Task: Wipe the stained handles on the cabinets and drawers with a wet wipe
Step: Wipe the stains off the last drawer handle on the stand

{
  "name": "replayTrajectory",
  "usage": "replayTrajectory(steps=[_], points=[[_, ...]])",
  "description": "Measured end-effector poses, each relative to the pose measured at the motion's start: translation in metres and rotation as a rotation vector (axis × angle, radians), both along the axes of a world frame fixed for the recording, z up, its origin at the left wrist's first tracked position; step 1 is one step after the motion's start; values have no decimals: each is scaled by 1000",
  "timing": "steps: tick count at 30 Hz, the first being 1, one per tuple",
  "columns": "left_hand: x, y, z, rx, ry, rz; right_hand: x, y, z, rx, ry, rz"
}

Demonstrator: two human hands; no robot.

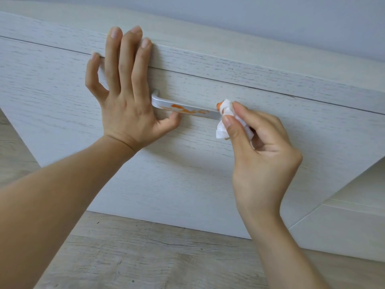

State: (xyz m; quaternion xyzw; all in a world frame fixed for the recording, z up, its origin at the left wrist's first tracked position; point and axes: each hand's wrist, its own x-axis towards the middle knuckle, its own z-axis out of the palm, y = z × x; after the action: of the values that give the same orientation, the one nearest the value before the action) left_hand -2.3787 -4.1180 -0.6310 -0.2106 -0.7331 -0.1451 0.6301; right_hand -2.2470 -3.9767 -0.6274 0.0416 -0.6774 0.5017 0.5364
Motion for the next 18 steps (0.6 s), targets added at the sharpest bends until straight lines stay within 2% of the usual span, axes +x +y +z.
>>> replayTrajectory(steps=[6,18], points=[[-1,1,0,11,-1,5,-2,-1,1,135,18,-113],[-2,0,-1,10,6,17,1,-1,-3,246,84,-194]])
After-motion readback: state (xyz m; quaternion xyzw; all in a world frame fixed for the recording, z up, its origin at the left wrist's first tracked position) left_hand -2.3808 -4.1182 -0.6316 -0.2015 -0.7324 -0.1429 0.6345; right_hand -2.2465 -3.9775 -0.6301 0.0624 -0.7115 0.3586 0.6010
